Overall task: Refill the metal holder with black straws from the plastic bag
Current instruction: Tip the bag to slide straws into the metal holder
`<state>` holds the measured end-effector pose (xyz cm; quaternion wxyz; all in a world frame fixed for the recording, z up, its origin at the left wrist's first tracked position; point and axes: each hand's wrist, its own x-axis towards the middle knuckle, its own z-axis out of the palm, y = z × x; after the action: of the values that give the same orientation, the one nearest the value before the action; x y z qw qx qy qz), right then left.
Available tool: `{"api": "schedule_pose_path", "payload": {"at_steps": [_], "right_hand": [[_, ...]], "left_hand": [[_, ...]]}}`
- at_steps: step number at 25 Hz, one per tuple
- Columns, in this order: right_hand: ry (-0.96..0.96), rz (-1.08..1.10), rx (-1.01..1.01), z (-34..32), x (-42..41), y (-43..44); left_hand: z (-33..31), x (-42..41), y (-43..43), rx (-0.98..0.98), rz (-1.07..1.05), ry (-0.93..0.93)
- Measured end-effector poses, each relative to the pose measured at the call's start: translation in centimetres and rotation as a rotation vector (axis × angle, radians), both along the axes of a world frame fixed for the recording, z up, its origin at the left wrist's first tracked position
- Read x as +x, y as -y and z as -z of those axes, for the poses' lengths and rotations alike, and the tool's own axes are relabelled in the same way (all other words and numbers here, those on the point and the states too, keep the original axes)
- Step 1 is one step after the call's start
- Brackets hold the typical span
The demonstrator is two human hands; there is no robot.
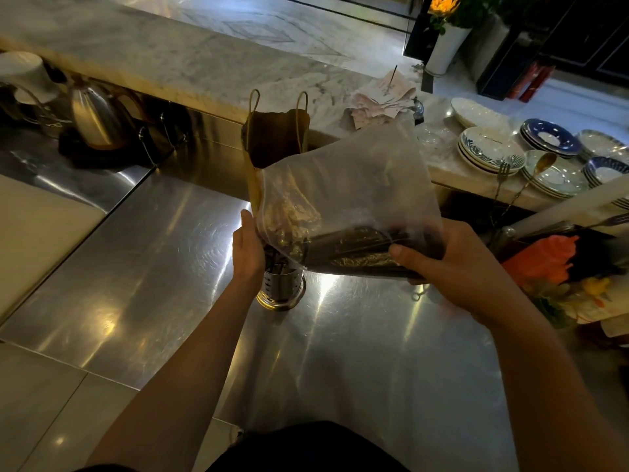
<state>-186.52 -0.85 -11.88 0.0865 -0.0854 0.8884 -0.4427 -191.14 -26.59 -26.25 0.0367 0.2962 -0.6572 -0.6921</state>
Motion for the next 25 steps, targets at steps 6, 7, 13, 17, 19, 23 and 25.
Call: {"api": "schedule_pose_path", "payload": {"at_steps": [6, 7, 13, 17, 19, 23, 25], "right_hand": [[-0.003, 0.034, 0.031, -0.3, -0.4, 0.6], [-0.005, 0.035, 0.031, -0.3, -0.4, 0.7], [-0.044, 0.06, 0.061, -0.6, 0.1, 0.6], [-0.035, 0.069, 0.061, -0.6, 0.1, 0.5], [-0.028, 0.092, 0.044, -0.5, 0.0, 0.4], [-0.049, 0.098, 0.074, -0.7, 0.1, 0.6], [-0.063, 0.1, 0.07, -0.7, 0.1, 0.6]], "left_hand": [[0.5, -0.1, 0.5, 0.0, -0.015, -0.047], [0.5, -0.2, 0.5, 0.003, -0.023, -0.043], [0.7, 0.0, -0.1, -0.006, -0.025, -0.058], [0.7, -0.1, -0.2, -0.052, -0.021, -0.086], [0.8, -0.1, -0.2, -0.078, -0.026, -0.1], [0.6, -0.1, -0.4, -0.086, -0.029, -0.085], [0.6, -0.1, -0.7, -0.08, -0.034, -0.096]]}}
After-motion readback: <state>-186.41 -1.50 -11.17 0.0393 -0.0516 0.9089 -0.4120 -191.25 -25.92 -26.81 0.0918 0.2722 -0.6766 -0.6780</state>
